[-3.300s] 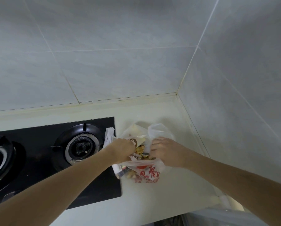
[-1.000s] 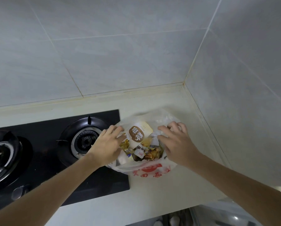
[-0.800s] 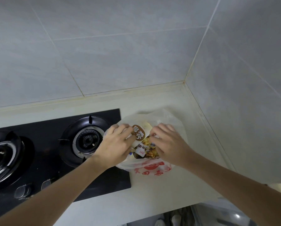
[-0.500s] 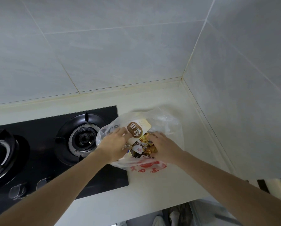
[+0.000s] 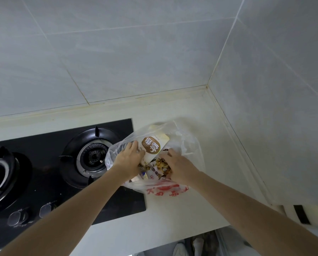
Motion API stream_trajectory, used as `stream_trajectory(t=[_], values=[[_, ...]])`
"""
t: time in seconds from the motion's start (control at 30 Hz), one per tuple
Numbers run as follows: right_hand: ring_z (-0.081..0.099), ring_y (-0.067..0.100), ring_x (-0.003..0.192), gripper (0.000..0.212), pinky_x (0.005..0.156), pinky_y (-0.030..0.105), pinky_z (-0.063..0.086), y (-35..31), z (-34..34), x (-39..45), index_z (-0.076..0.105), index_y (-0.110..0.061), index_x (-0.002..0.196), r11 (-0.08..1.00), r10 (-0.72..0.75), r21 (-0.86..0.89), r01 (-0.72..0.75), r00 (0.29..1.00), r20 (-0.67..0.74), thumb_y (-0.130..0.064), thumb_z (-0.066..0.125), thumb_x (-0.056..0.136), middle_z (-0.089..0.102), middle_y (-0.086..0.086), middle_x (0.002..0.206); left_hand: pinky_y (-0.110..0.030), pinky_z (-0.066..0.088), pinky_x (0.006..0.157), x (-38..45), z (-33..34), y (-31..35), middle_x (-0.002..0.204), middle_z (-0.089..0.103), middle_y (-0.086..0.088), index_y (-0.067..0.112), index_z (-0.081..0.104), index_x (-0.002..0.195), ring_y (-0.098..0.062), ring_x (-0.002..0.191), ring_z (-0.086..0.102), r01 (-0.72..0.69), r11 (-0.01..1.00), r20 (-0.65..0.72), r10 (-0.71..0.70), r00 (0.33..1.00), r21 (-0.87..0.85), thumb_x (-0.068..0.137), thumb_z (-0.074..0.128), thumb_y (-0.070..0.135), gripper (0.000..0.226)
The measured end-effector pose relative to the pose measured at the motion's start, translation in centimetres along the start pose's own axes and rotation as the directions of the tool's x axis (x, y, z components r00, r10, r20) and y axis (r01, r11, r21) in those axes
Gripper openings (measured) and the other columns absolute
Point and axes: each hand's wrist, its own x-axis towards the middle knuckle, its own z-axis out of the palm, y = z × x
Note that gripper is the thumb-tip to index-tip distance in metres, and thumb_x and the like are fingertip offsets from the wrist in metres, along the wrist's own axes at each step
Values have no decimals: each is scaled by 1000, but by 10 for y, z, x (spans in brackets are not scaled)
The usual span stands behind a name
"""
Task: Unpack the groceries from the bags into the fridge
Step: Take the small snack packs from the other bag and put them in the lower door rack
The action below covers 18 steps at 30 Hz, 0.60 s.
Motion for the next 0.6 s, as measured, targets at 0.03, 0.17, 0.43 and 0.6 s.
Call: stream_trajectory(t=[0.03, 0.17, 0.43, 0.6], values=[[55, 14, 94, 86, 73, 26, 54, 1, -1, -1, 39, -29, 152, 1000, -9, -8, 9, 1000, 6, -9, 78, 79, 44, -1, 130, -37, 50, 98, -1, -1, -2, 129, 37, -5, 19, 59, 127, -24, 122, 40, -5, 1000, -20, 6, 1000, 16, 88, 70, 23, 41], [54, 14, 90, 67, 78, 28, 55, 6, -6, -4, 50, -24, 143, 999, -24, -35, 25, 999, 28, -18, 79, 83, 45, 2, 128, -36, 48, 98, -5, -6, -8, 127, 41, -4, 18, 63, 118, -23, 123, 39, -24, 998, -64, 28, 998, 66, 89, 64, 8, 30], [62, 19, 93, 57, 81, 31, 59, 6, -10, -10, 49, -25, 129, 998, 41, 52, -44, 998, 46, -12, 78, 82, 50, 1, 126, -36, 42, 104, -9, -11, -13, 129, 57, 4, 22, 56, 128, -21, 123, 45, -68, 990, -8, 70, 998, 127, 93, 59, 7, 38], [58, 17, 93, 58, 79, 27, 54, 6, -13, -10, 52, -15, 138, 994, 84, 53, -91, 990, 110, -4, 72, 84, 44, 2, 123, -36, 44, 98, -10, -12, -13, 120, 60, 3, 23, 54, 122, -21, 116, 50, -82, 991, -47, 87, 995, 106, 94, 60, 11, 31]])
